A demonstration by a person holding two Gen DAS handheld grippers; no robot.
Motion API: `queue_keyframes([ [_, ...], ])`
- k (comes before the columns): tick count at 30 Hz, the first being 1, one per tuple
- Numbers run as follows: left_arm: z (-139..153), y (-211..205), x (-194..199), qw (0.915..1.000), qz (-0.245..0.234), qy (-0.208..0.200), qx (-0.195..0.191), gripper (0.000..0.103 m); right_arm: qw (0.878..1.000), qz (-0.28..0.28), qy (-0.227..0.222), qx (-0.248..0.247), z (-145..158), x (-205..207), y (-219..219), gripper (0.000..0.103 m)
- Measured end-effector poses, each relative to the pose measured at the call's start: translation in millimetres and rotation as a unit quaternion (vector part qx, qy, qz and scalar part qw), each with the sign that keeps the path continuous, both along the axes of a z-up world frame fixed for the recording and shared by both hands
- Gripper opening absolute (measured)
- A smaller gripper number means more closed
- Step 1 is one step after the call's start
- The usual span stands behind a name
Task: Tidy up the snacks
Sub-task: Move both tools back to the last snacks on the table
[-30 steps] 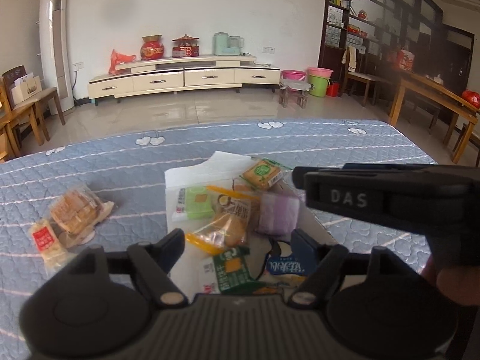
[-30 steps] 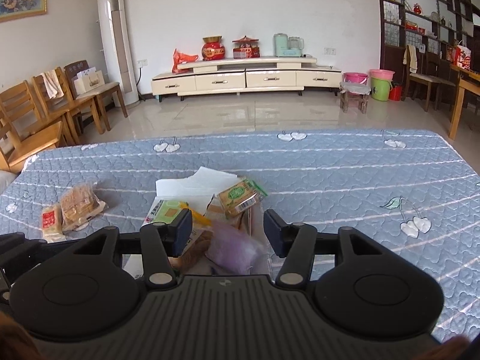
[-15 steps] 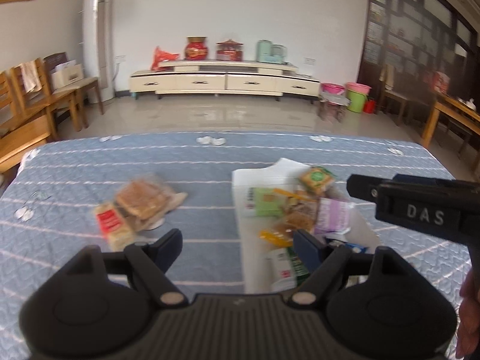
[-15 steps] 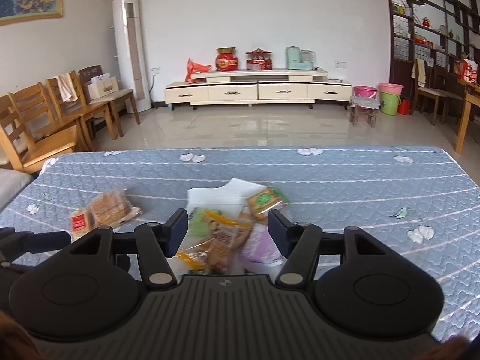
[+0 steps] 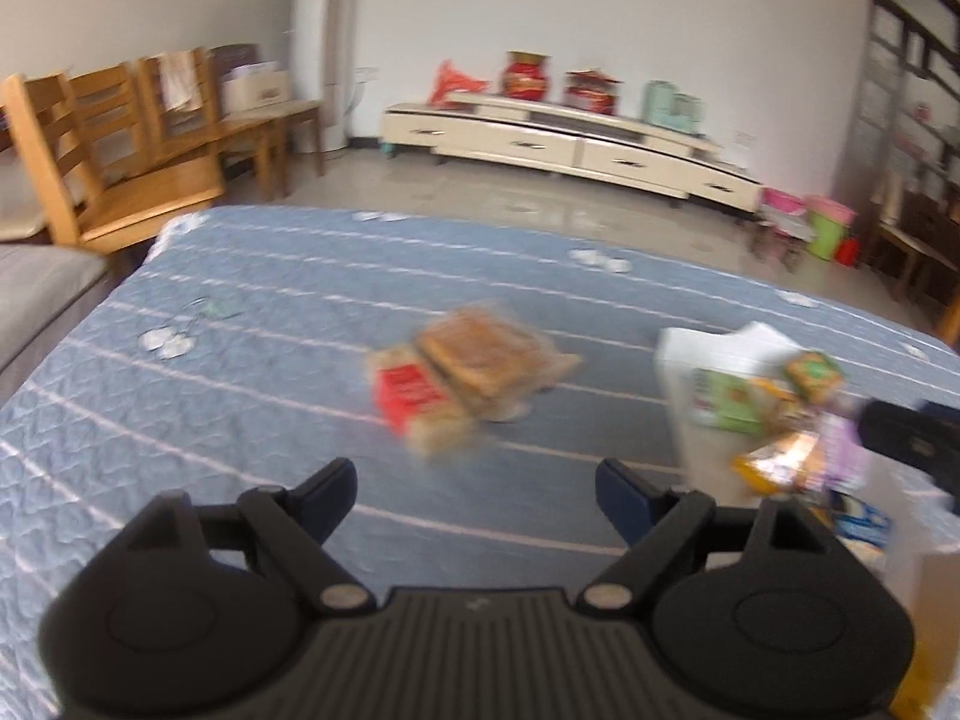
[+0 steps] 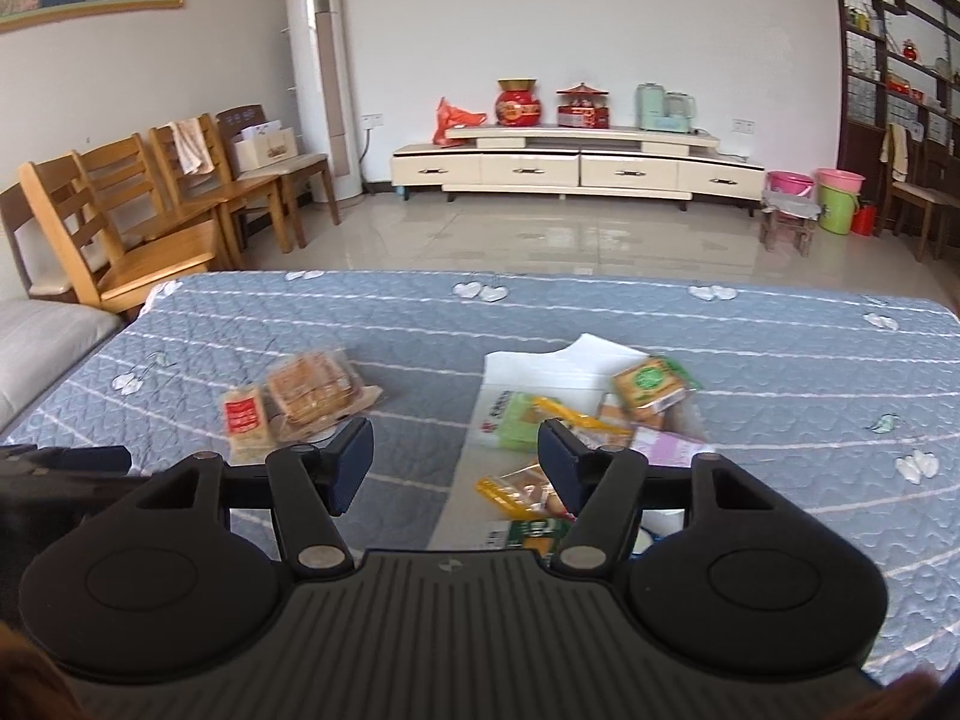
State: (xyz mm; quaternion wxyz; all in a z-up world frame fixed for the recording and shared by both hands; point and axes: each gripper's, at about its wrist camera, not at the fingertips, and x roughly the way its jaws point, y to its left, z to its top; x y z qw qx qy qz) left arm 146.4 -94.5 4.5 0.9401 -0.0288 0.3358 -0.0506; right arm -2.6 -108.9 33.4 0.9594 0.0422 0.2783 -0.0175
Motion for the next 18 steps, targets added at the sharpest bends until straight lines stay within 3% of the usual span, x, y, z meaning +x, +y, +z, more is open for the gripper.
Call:
queue_keyframes([
  [6,-20.7,26.6,52.3,0.9976,0.062,0.026,-0.011,0.089,1.000,0.027,-0.002,0.005,-5.3,5.8,6.1,0.082],
  [13,-45.8,23.9,122.4,0.9930,0.077,0.079,-0.041,0.089,0.999,0.052,-0.014,0.003,-6.0,9.6,5.3,0.087],
  [18,-56.9,18.8,149.4,0.9912,0.091,0.093,-0.022,0.091,0.998,0.063,-0.016,-0.005,-8.4,15.4,3.8,0.089],
])
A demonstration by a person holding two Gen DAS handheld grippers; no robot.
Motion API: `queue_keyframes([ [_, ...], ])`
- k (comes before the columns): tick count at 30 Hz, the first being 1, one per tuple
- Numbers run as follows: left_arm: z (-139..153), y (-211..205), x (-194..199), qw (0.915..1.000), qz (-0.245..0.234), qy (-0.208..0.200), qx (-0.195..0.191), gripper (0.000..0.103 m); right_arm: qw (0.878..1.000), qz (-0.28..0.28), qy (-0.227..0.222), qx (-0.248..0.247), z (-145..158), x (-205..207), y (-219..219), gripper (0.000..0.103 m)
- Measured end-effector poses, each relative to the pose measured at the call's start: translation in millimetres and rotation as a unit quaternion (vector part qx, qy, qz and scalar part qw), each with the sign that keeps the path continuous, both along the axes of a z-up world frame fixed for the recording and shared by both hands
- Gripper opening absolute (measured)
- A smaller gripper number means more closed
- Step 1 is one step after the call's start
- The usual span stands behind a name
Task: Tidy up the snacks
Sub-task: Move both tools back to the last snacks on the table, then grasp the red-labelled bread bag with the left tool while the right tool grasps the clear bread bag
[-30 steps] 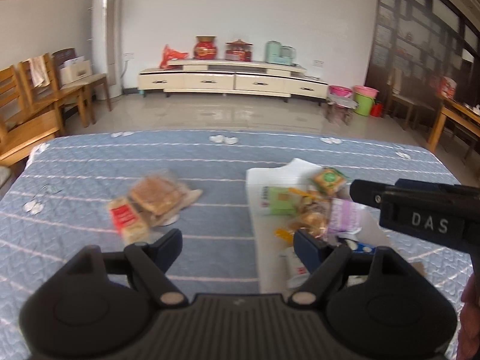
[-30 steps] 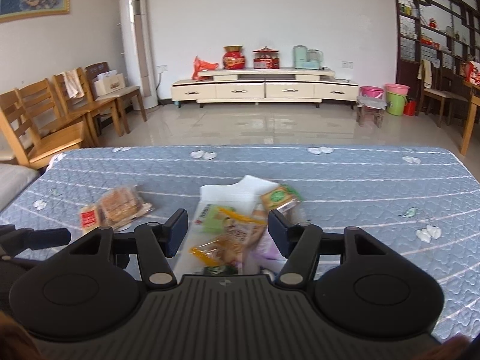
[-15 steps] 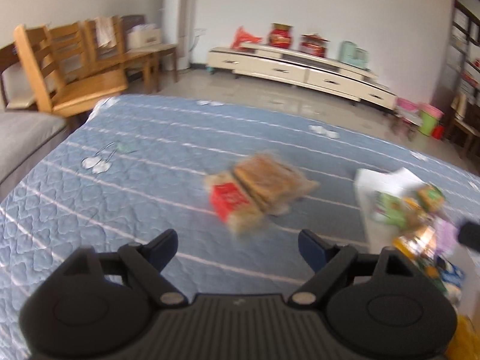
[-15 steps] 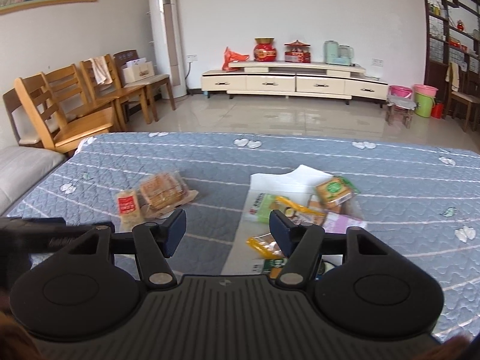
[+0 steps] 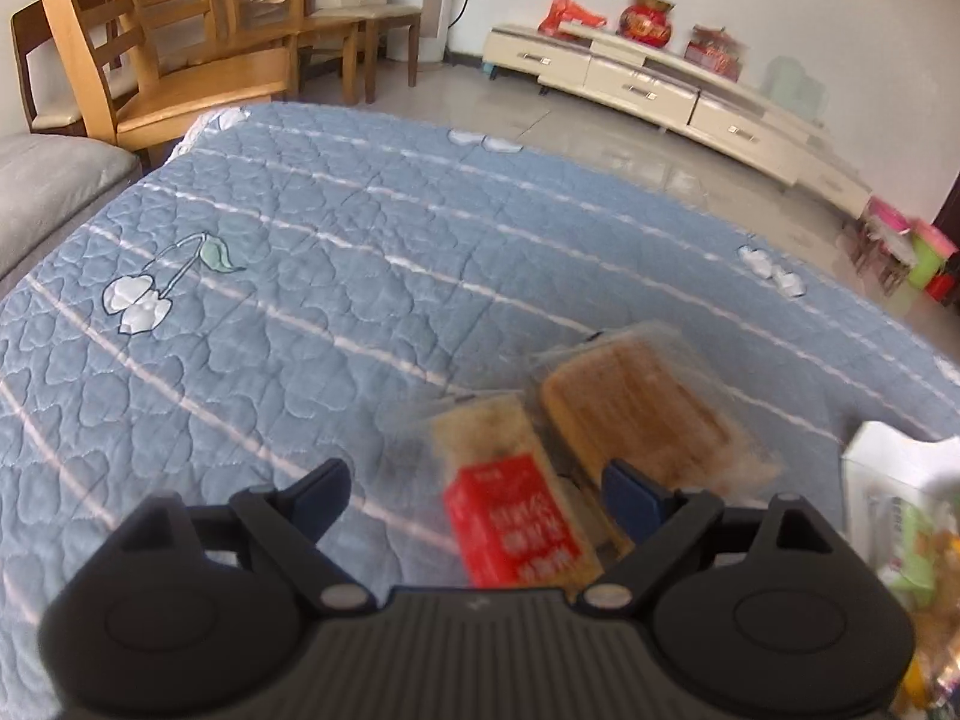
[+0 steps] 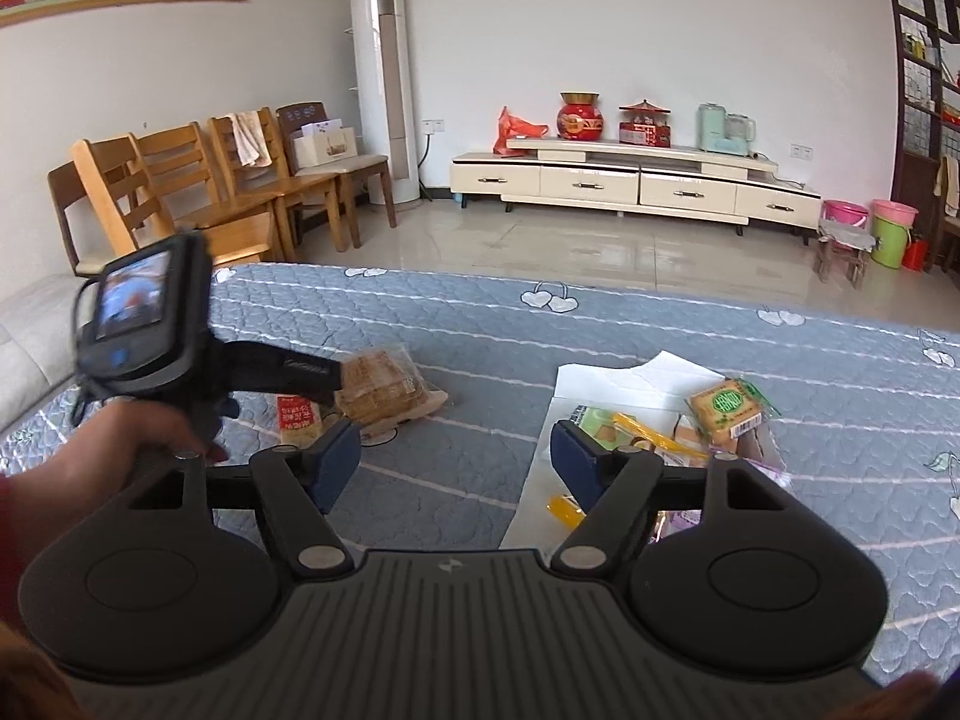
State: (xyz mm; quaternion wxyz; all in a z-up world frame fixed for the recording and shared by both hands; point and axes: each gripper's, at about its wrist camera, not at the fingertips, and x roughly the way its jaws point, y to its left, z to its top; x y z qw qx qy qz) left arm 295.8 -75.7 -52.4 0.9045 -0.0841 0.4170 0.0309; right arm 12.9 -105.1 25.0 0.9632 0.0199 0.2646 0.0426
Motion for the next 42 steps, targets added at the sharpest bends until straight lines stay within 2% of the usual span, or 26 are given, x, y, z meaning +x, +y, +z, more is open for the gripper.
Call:
queue_keyframes([
  [2,-8.2,4.9,4.0,0.9999,0.004,0.015,0.003,0.088,1.000,0.001,0.002,-0.001,-1.6,2.8,-0.8,0.089],
  [3,-11.1,10.2,1.1,0.9999,0.002,0.010,-0.009,0.088,1.000,0.001,0.002,-0.001,-2.3,4.4,-0.5,0.089],
  [5,-11.9,11.2,-5.9,0.9998,-0.015,-0.002,0.009,0.082,1.000,0.002,0.004,0.000,-6.2,6.9,1.5,0.089],
  [6,-11.7,9.5,-9.2,0.9992,-0.029,-0.006,0.026,0.072,1.000,0.003,0.005,0.000,-6.8,8.8,2.1,0.090],
  [7,-11.8,8.5,-12.5,0.9981,-0.042,-0.012,0.044,0.054,1.000,0.004,0.007,-0.001,-7.7,9.9,3.0,0.090],
  [8,-11.8,8.7,-17.4,0.9965,-0.052,-0.020,0.063,0.047,1.000,0.005,0.009,-0.002,-8.5,12.6,4.2,0.090],
  [9,-11.3,12.2,-21.3,0.9957,-0.063,-0.023,0.064,0.034,1.000,0.007,0.011,-0.003,-8.8,14.6,6.6,0.090],
  [11,-8.1,22.8,-29.5,0.9954,-0.074,-0.021,0.058,0.034,1.000,0.014,0.017,-0.007,-9.7,22.2,10.9,0.093],
  [13,-4.0,35.2,-44.2,0.9950,-0.075,-0.030,0.060,0.034,0.999,0.026,0.025,-0.014,-10.6,31.2,17.3,0.103],
  [19,1.2,72.9,-90.6,0.9933,-0.059,-0.057,0.081,0.034,0.994,0.081,0.062,-0.048,-22.7,86.6,43.8,0.103],
  [23,-2.3,94.2,-107.2,0.9940,-0.041,-0.064,0.078,0.034,0.987,0.105,0.092,-0.078,-35.6,134.6,62.1,0.103],
  [27,-11.8,105.2,-109.4,0.9944,-0.027,-0.072,0.072,0.034,0.975,0.135,0.114,-0.133,-50.4,173.3,85.5,0.103],
  [35,-21.3,111.3,-106.9,0.9926,-0.034,-0.095,0.067,0.034,0.963,0.127,0.166,-0.170,-84.9,245.5,99.9,0.103],
  [37,-22.0,112.7,-107.5,0.9925,-0.034,-0.098,0.064,0.034,0.960,0.123,0.193,-0.160,-94.4,261.8,98.1,0.103],
  [40,-21.8,118.0,-106.3,0.9934,-0.031,-0.100,0.048,0.034,0.972,0.098,0.203,-0.061,-96.0,273.8,80.0,0.103],
  [41,-21.5,119.4,-105.9,0.9936,-0.029,-0.100,0.043,0.034,0.977,0.084,0.191,-0.051,-93.7,270.6,76.3,0.090],
  [42,-21.4,120.0,-106.4,0.9938,-0.027,-0.100,0.040,0.034,0.979,0.078,0.181,-0.060,-92.0,266.3,75.7,0.089],
])
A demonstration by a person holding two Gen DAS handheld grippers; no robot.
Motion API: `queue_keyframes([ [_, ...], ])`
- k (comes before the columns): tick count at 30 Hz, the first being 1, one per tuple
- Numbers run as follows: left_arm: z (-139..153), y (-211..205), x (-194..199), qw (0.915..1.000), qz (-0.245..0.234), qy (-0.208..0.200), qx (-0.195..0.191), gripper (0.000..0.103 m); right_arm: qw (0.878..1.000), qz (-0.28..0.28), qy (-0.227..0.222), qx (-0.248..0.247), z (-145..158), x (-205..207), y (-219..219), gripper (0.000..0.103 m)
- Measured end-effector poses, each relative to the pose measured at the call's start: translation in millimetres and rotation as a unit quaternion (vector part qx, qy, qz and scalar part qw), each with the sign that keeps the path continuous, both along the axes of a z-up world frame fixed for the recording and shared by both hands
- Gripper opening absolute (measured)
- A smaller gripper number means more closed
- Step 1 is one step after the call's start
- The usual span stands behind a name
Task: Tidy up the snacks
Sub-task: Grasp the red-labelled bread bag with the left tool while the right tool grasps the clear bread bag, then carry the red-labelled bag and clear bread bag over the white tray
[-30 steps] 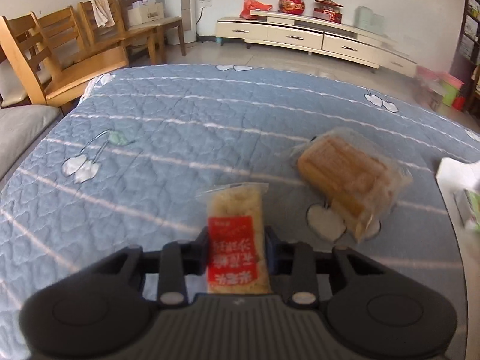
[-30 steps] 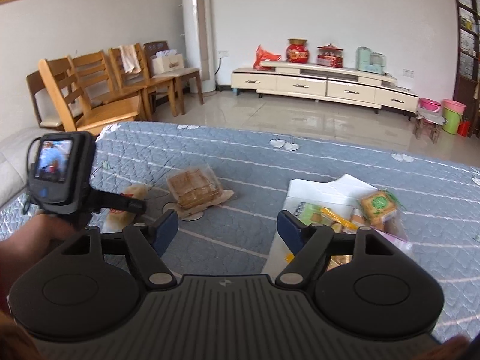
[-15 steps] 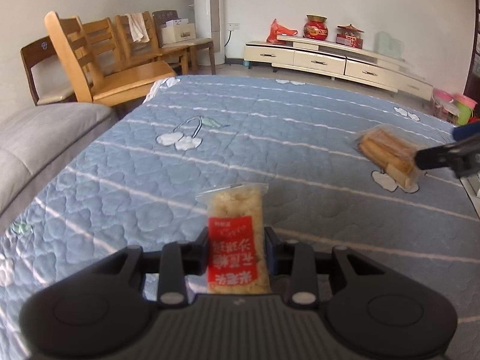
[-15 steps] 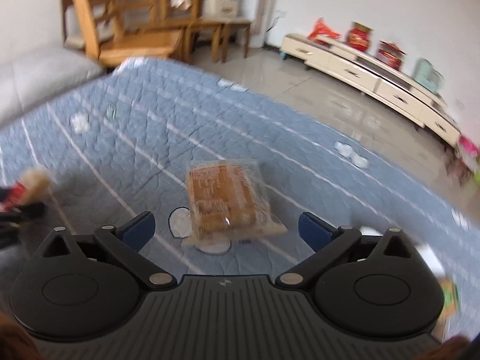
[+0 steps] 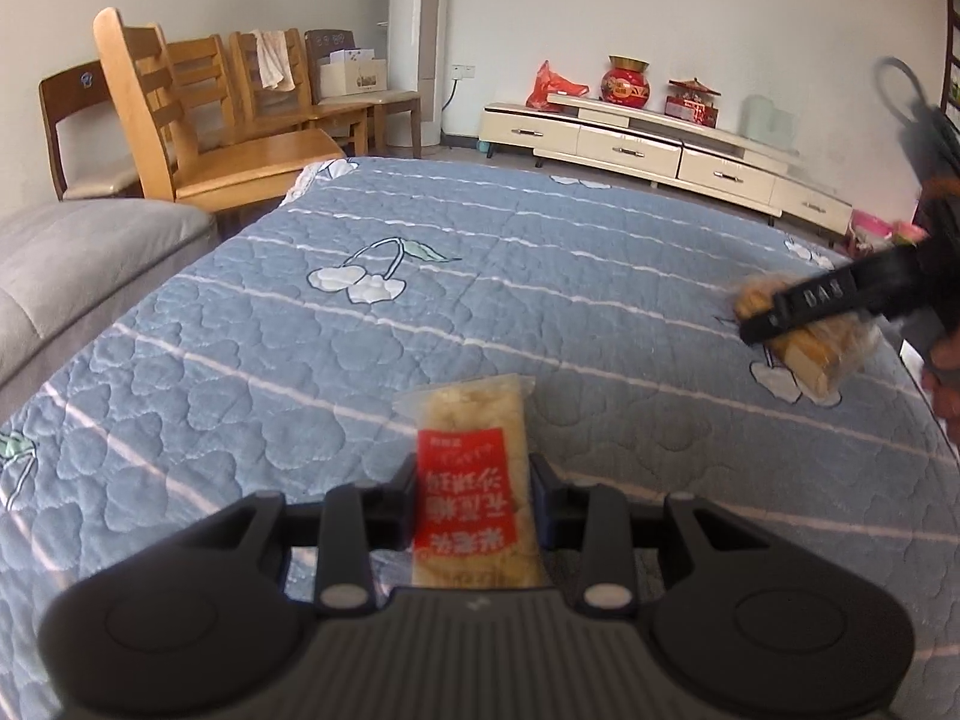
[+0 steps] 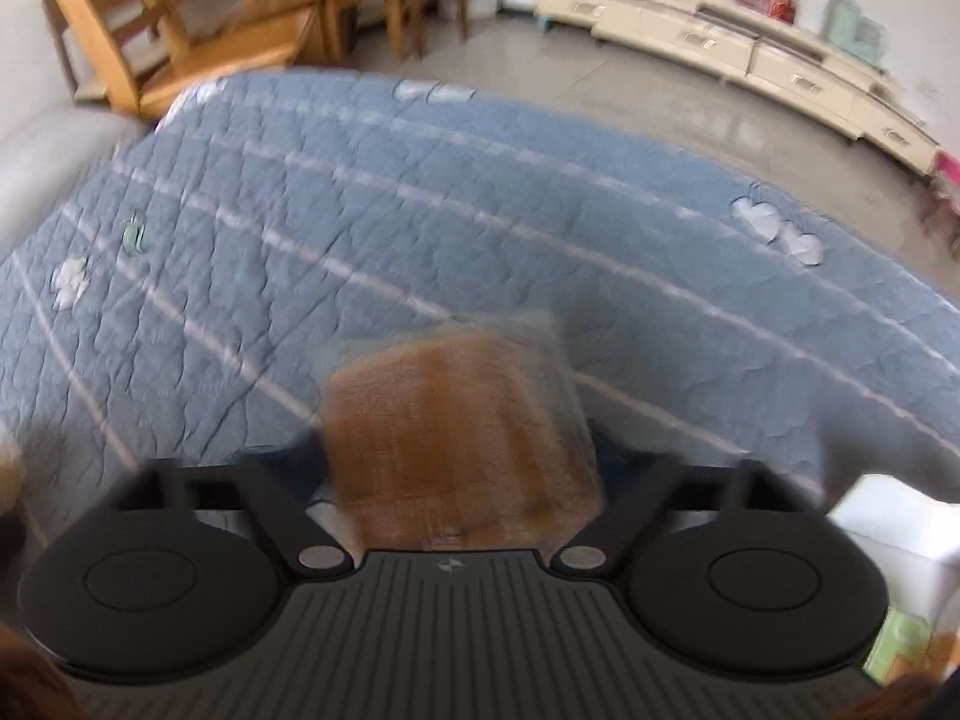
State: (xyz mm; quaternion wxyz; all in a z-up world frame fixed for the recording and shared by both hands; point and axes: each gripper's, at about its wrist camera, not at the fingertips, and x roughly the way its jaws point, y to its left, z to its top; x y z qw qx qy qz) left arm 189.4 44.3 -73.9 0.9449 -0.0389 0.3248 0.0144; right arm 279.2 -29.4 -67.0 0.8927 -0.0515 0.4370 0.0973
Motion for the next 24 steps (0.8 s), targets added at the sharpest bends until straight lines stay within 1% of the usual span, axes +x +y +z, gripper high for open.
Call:
queue_keyframes([
  [2,0.1,-1.0,-0.9,1.0000,0.002,-0.001,0.002,0.034,1.000,0.005,-0.001,0.002,0.7,-11.0,-3.6,0.088],
  [5,0.6,-5.2,-3.5,1.0000,0.002,-0.005,0.008,0.034,1.000,-0.004,-0.021,-0.012,8.4,-38.9,0.2,0.088],
  [8,0.7,-10.8,-7.9,0.9998,-0.002,-0.004,0.021,0.034,0.999,-0.012,-0.036,-0.006,23.6,-76.2,6.0,0.088],
  [10,4.1,-11.1,-12.1,0.9999,0.000,0.000,0.017,0.034,0.999,-0.015,-0.046,0.001,34.4,-106.7,10.4,0.088],
  [12,12.6,-10.8,-19.1,0.9999,0.004,-0.002,0.013,0.034,0.998,-0.019,-0.060,0.002,45.0,-137.8,12.7,0.088],
  [15,28.0,-13.2,-37.2,0.9998,0.003,-0.010,0.017,0.034,0.997,-0.025,-0.077,0.013,56.0,-180.7,12.4,0.088],
  [18,44.0,-18.0,-59.0,0.9995,-0.001,-0.015,0.028,0.034,0.995,-0.048,-0.089,0.020,60.9,-220.8,6.2,0.088],
  [21,60.9,-23.1,-81.3,0.9990,-0.011,-0.024,0.035,0.034,0.993,-0.066,-0.096,0.036,68.3,-249.4,13.4,0.088],
  [24,77.2,-27.3,-104.5,0.9986,-0.018,-0.036,0.035,0.034,0.991,-0.074,-0.104,0.042,74.4,-275.7,14.2,0.088],
])
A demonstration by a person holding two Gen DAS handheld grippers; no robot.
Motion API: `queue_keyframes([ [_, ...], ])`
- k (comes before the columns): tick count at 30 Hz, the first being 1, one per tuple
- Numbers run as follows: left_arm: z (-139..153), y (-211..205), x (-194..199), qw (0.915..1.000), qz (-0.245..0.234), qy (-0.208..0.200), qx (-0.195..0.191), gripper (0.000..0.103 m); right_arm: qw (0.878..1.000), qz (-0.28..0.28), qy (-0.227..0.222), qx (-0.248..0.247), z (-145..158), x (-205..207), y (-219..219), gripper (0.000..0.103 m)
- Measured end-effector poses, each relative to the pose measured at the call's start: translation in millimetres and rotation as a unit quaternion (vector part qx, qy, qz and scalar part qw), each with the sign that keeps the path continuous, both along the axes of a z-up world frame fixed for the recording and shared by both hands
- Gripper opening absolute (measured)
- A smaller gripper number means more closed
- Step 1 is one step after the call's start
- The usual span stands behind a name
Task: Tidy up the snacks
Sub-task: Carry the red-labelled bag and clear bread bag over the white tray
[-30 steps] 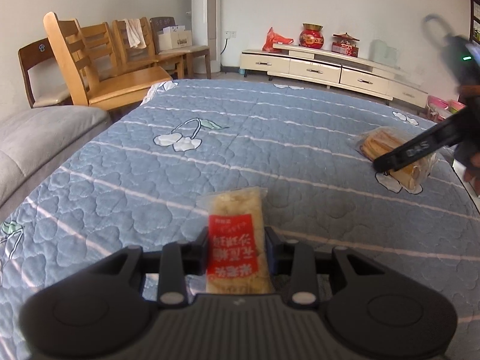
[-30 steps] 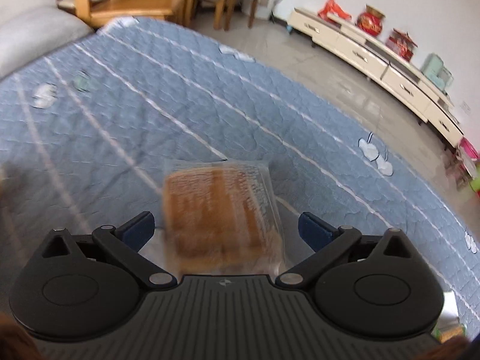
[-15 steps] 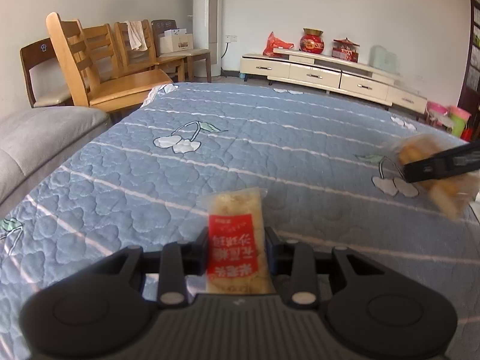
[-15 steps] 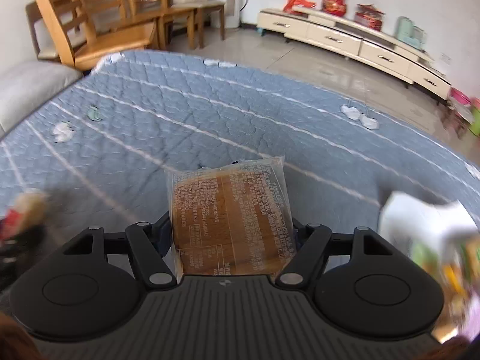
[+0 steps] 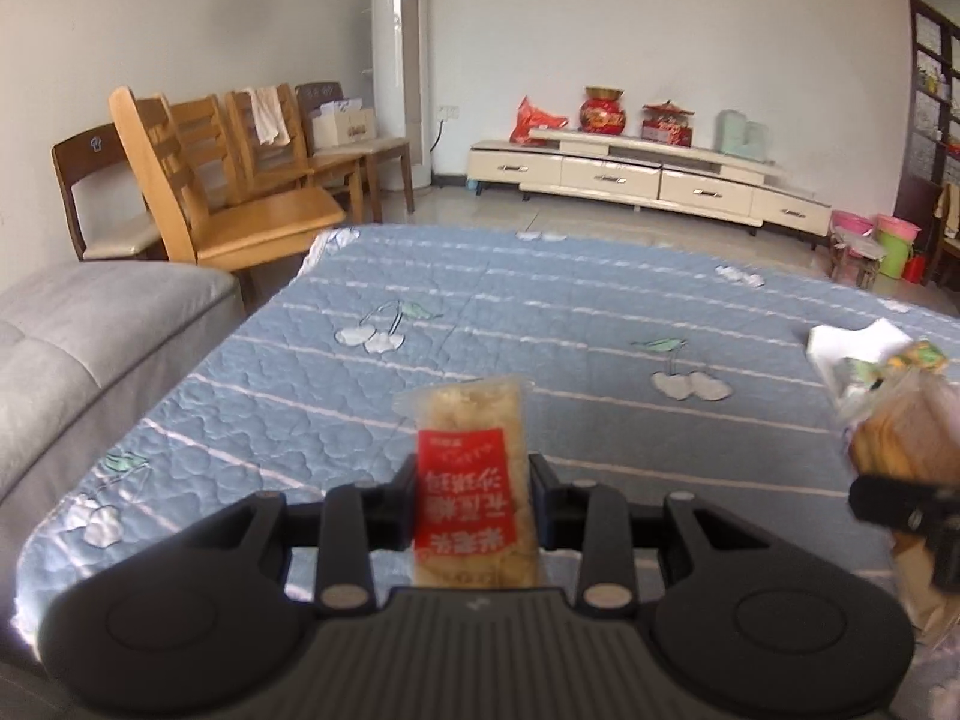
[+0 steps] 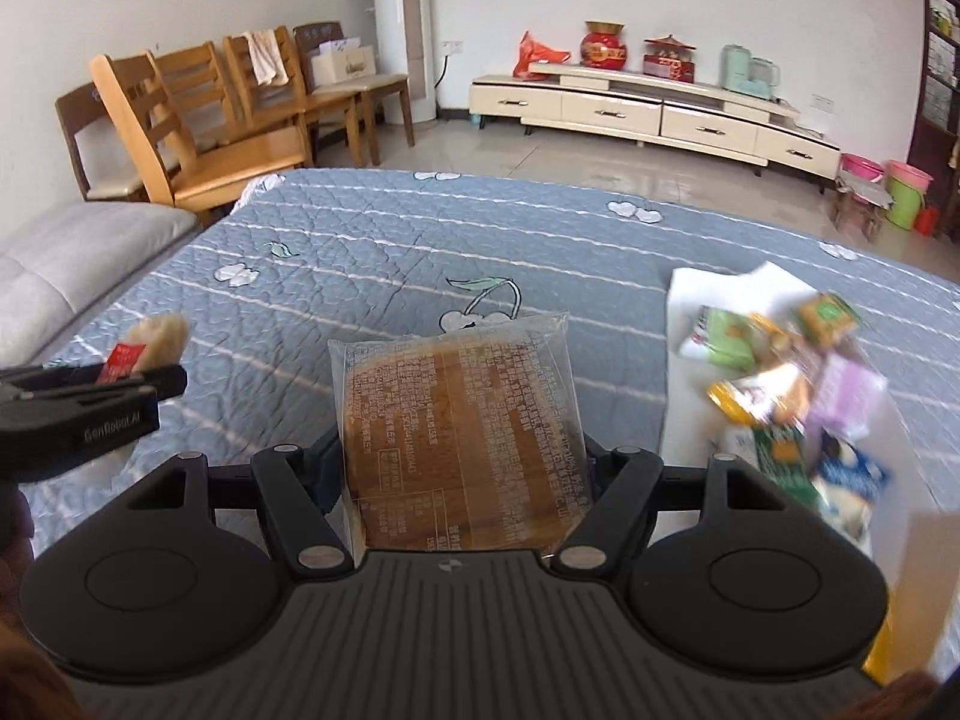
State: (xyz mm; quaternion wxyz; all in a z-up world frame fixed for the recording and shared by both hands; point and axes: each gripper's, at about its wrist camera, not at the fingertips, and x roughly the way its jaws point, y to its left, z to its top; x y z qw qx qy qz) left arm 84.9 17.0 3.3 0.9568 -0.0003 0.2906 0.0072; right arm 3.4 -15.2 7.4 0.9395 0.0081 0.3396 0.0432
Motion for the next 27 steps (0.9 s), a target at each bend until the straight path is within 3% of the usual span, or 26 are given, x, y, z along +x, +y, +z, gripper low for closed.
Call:
queue_keyframes([
  [13,37.0,-21.4,-67.7,0.9993,-0.029,-0.023,0.000,0.034,0.999,-0.015,-0.052,-0.003,30.2,-102.8,-18.2,0.088],
  [27,47.5,-56.8,-96.4,0.9964,-0.075,-0.037,-0.008,0.034,0.996,-0.048,-0.081,-0.001,43.1,-140.0,-44.5,0.088],
])
